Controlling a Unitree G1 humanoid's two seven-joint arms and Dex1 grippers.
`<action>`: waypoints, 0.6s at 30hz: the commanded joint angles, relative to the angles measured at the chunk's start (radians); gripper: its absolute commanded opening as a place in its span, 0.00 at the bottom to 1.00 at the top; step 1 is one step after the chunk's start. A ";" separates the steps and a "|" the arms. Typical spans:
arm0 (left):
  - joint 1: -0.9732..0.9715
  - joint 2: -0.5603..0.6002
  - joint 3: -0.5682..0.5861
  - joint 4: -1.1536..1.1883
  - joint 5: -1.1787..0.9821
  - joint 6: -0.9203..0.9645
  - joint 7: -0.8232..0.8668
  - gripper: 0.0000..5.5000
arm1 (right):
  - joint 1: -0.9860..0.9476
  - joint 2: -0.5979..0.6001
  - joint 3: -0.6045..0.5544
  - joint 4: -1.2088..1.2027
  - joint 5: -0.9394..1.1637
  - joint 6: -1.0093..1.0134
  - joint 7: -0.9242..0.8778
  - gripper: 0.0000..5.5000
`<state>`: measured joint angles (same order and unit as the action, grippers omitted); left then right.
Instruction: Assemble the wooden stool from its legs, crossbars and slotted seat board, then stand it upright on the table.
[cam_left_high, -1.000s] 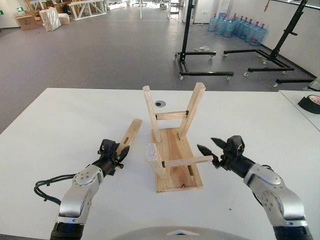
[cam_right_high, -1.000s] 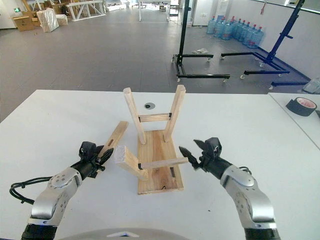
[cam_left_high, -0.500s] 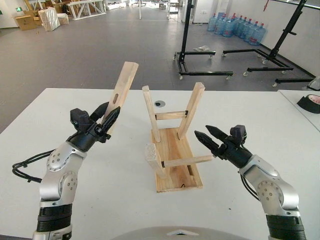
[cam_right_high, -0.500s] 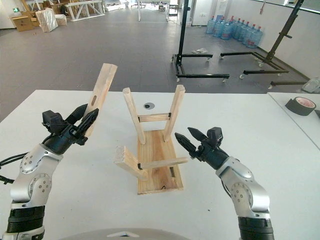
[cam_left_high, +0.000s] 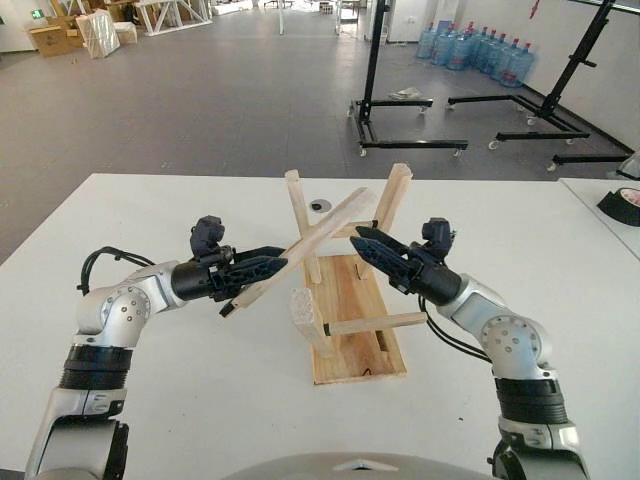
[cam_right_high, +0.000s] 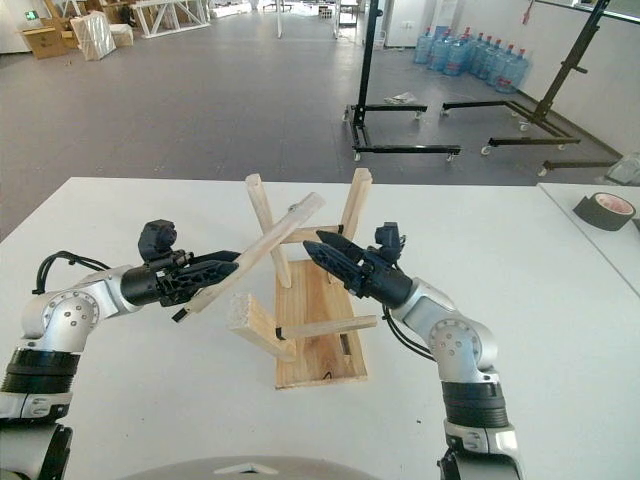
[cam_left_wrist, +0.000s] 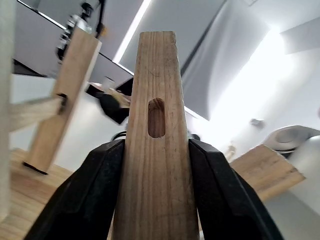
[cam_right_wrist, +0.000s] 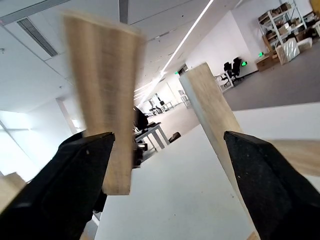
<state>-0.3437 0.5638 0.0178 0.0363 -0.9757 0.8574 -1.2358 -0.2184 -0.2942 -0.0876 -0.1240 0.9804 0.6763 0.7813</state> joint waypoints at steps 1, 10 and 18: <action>-0.073 -0.034 -0.047 0.108 0.066 -0.007 -0.036 0.36 | -0.047 0.008 -0.001 0.036 0.012 0.030 0.022 0.73; -0.114 -0.088 -0.056 0.195 0.158 -0.060 -0.087 0.36 | -0.060 -0.026 -0.017 0.038 0.089 0.168 0.069 0.73; -0.114 -0.099 -0.066 0.194 0.201 -0.060 -0.116 0.36 | -0.076 0.022 -0.016 0.044 0.083 0.182 0.018 0.73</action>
<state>-0.4394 0.4633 -0.0432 0.2421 -0.7779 0.7968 -1.3388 -0.2694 -0.2868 -0.1110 -0.0867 1.0804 0.8687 0.8150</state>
